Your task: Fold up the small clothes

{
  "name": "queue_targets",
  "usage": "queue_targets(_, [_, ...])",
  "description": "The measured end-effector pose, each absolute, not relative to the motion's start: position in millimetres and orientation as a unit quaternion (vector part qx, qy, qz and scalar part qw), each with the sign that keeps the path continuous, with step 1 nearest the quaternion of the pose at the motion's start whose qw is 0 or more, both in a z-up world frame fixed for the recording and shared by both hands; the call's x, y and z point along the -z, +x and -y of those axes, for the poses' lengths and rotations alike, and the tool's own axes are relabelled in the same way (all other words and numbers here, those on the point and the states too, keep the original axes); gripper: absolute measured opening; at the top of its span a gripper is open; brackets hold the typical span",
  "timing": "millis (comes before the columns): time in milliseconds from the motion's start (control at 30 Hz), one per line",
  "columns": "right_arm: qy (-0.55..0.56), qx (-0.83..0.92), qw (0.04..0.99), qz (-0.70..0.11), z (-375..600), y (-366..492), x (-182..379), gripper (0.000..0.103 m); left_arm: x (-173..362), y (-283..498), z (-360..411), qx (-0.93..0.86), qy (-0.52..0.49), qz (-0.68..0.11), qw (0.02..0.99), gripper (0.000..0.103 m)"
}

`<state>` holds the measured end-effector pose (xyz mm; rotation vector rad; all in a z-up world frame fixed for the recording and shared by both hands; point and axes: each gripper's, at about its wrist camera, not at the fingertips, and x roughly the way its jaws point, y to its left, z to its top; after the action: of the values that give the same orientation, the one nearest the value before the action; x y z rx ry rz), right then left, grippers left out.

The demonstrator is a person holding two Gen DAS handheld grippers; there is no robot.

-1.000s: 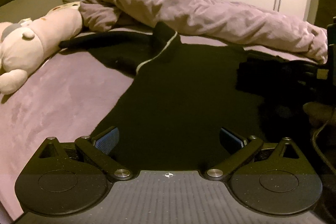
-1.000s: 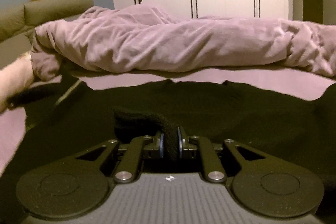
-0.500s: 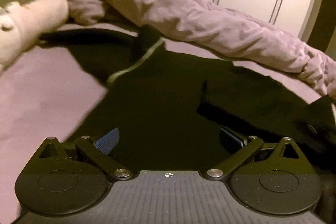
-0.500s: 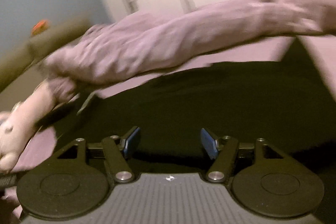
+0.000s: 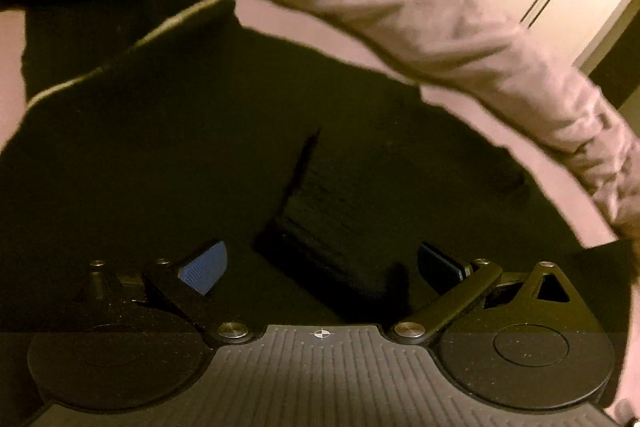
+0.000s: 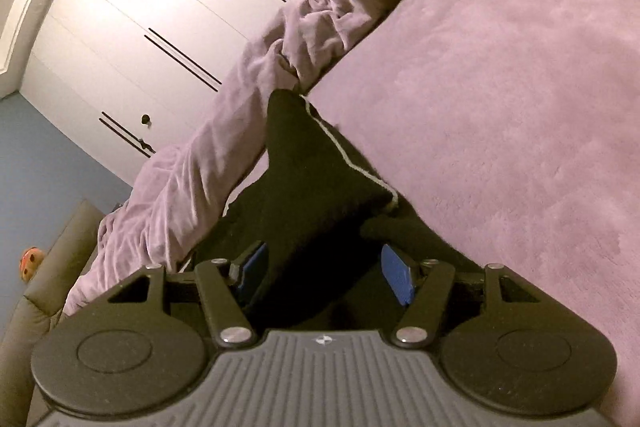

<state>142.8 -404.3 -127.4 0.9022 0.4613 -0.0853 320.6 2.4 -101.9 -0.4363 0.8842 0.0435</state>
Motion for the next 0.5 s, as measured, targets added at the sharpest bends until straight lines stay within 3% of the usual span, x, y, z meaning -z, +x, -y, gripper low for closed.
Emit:
queue_targets(200, [0.465,0.041,0.862,-0.197,416,147,130,0.063,111,333,9,-0.025,-0.167,-0.421,0.891,0.103])
queue_targets(500, [0.532,0.022,0.83,-0.165,428,150,139,0.063,112,338,-21,-0.013,-0.299,-0.394,0.869,0.103])
